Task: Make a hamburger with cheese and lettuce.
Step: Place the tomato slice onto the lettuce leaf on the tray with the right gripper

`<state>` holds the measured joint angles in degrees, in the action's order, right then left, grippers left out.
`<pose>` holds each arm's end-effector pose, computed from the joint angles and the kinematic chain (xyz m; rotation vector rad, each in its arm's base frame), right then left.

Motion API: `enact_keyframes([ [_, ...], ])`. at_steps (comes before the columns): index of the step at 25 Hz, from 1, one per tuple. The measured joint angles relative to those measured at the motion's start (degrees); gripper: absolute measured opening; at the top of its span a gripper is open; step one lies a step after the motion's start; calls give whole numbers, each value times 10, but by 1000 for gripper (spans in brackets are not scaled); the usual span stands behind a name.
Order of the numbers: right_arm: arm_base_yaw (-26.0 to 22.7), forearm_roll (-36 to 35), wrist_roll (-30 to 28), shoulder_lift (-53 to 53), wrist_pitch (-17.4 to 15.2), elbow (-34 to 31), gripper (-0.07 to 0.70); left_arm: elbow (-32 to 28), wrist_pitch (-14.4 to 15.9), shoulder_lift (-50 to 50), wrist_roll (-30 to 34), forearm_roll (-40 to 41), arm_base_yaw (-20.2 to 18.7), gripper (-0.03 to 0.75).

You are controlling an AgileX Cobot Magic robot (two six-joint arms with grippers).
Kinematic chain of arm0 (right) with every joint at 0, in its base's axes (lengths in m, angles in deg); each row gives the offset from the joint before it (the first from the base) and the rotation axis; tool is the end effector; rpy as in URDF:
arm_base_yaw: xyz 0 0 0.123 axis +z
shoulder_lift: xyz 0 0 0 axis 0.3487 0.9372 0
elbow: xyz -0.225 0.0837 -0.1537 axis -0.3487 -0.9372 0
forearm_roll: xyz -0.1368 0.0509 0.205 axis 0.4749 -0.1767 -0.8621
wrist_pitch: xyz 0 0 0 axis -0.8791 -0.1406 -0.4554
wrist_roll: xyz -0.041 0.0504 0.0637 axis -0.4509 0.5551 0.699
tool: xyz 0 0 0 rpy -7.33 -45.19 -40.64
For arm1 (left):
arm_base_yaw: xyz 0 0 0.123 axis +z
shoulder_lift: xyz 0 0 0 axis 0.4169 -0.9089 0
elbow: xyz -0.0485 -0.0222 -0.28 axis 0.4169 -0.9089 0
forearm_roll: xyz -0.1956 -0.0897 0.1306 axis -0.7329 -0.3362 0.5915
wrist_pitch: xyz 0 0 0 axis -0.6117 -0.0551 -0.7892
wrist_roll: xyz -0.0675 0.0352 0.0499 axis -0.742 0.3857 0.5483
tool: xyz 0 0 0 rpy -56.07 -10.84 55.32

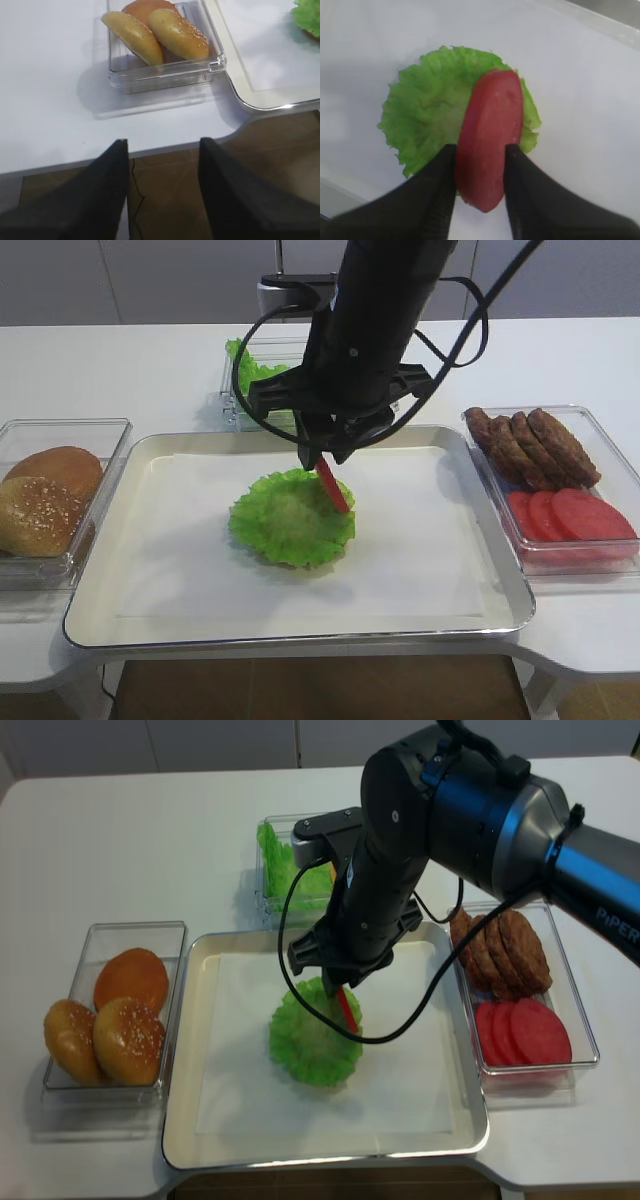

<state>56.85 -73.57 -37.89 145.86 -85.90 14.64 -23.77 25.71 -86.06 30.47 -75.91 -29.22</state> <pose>0.3055 0.2423 0.2738 -0.6121 2.8374 0.3824 -0.0117 0.0043 0.2639 0.0465 2.1666 -0.0163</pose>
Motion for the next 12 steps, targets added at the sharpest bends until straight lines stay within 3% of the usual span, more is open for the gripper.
enact_keyframes([
  [12,0,-29,-7,0,0,0,265,0,0,0,0,0,0,342],
])
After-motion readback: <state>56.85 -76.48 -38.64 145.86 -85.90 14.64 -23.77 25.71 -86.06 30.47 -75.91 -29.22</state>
